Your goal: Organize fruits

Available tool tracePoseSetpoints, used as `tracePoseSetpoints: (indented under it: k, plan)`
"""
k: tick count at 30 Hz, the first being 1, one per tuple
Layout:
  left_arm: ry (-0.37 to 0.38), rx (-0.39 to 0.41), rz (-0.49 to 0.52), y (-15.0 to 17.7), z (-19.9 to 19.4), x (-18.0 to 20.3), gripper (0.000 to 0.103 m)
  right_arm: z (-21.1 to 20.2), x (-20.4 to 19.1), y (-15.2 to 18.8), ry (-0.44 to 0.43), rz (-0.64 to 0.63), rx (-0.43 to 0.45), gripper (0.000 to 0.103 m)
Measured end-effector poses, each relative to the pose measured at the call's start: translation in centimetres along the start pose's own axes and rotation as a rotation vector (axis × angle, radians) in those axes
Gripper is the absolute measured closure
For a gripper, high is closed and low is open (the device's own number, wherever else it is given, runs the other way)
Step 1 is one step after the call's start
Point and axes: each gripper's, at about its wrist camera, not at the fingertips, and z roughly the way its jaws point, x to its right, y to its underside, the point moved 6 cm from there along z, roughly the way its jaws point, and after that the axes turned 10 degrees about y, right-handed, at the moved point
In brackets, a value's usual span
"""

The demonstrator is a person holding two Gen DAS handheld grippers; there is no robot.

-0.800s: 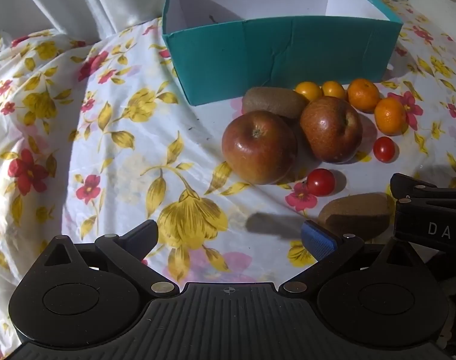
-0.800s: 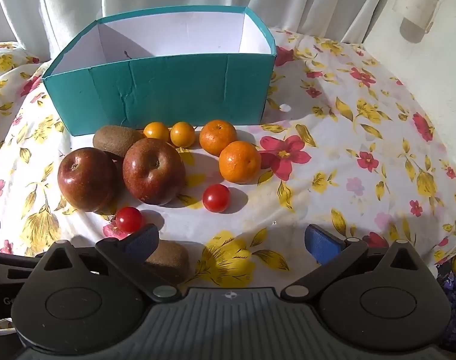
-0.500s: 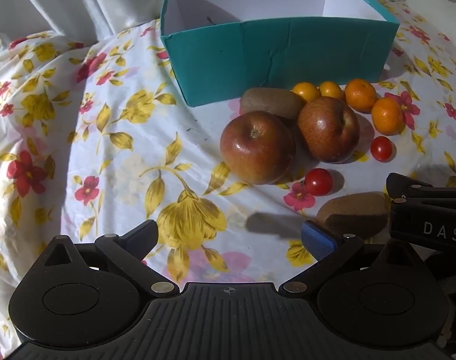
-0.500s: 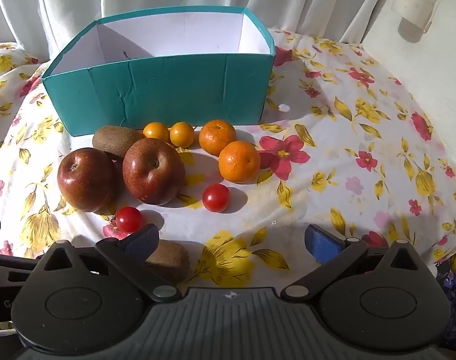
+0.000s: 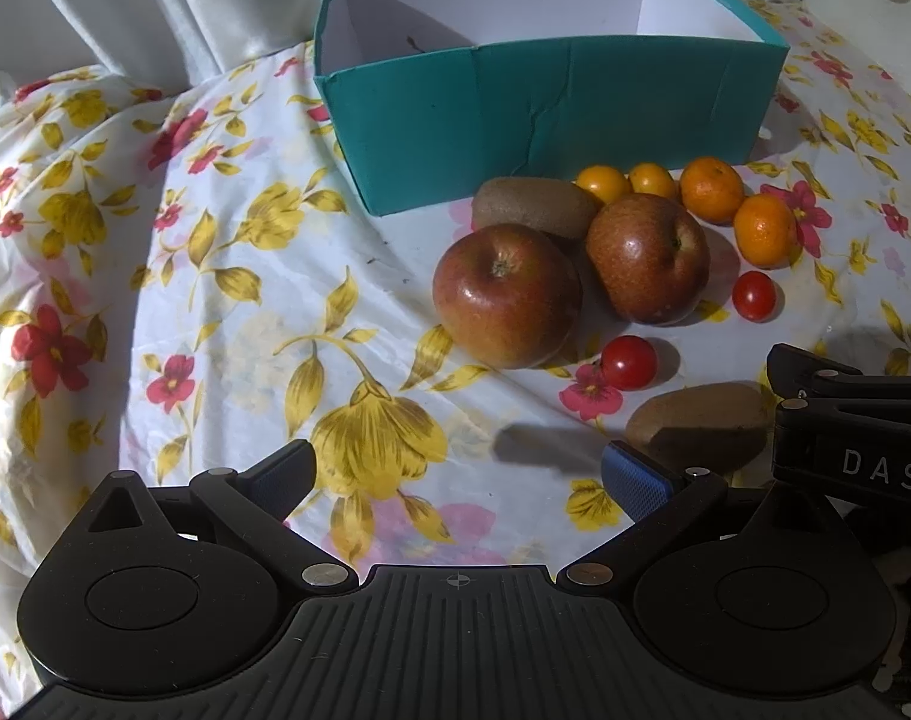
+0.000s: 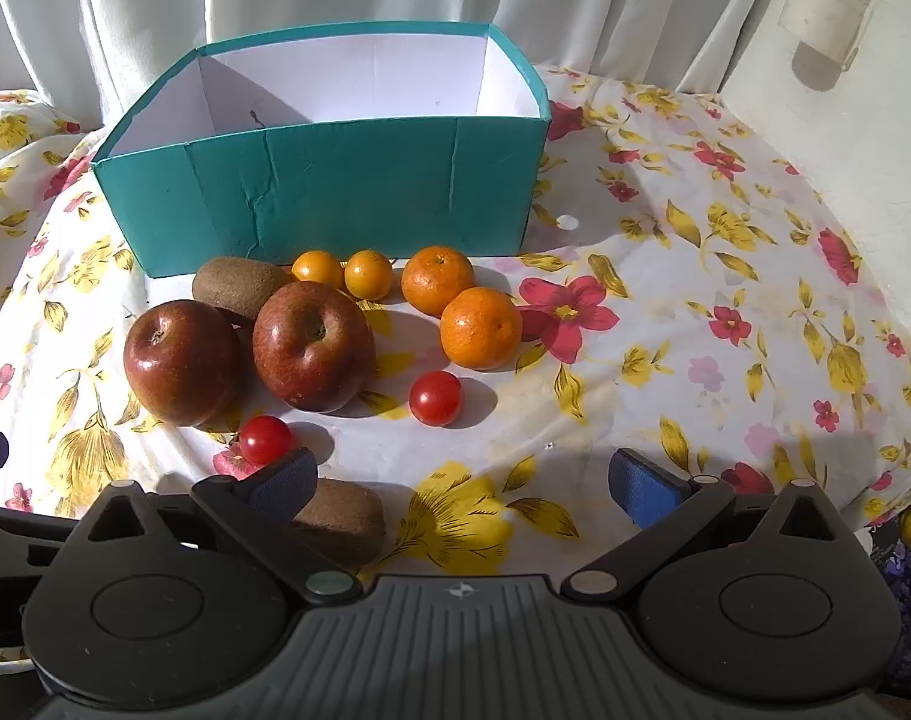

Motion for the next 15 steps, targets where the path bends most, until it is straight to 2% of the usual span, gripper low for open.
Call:
tracePoseSetpoints:
  k: [15]
  plan:
    - [0.008, -0.007, 0.001, 0.34, 0.18, 0.12, 0.000, -0.19, 0.16, 0.16, -0.001, 0.002, -0.004, 0.000]
